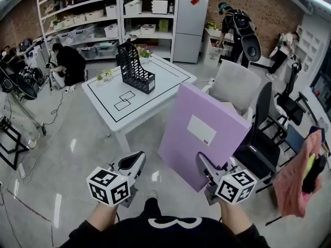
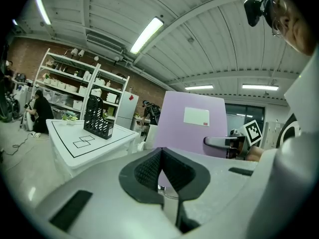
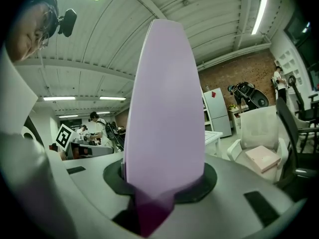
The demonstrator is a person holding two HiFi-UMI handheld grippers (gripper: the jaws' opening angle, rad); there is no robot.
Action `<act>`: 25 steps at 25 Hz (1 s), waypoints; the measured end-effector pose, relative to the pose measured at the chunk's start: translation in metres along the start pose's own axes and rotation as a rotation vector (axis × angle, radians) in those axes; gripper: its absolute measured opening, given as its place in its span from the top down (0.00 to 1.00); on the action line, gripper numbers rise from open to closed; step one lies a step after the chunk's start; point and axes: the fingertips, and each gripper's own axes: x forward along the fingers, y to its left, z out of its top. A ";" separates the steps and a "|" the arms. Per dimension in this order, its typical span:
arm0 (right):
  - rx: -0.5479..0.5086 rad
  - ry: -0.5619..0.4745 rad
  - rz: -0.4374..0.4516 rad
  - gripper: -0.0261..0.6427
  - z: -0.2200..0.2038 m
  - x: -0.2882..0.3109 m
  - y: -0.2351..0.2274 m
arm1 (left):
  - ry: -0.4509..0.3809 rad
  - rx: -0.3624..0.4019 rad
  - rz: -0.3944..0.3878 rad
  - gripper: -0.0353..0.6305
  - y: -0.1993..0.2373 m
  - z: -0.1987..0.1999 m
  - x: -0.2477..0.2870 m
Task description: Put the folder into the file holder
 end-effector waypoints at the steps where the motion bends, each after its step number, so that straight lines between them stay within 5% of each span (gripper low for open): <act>1: 0.005 0.007 -0.004 0.73 0.003 0.021 -0.007 | 0.008 -0.004 -0.001 0.94 0.018 0.005 0.012; 12: 0.006 0.050 -0.040 0.73 0.041 0.213 -0.066 | 0.044 -0.051 -0.009 0.94 0.198 0.063 0.128; 25: -0.023 0.022 -0.039 0.73 0.072 0.305 -0.098 | 0.044 -0.065 -0.023 0.94 0.264 0.082 0.176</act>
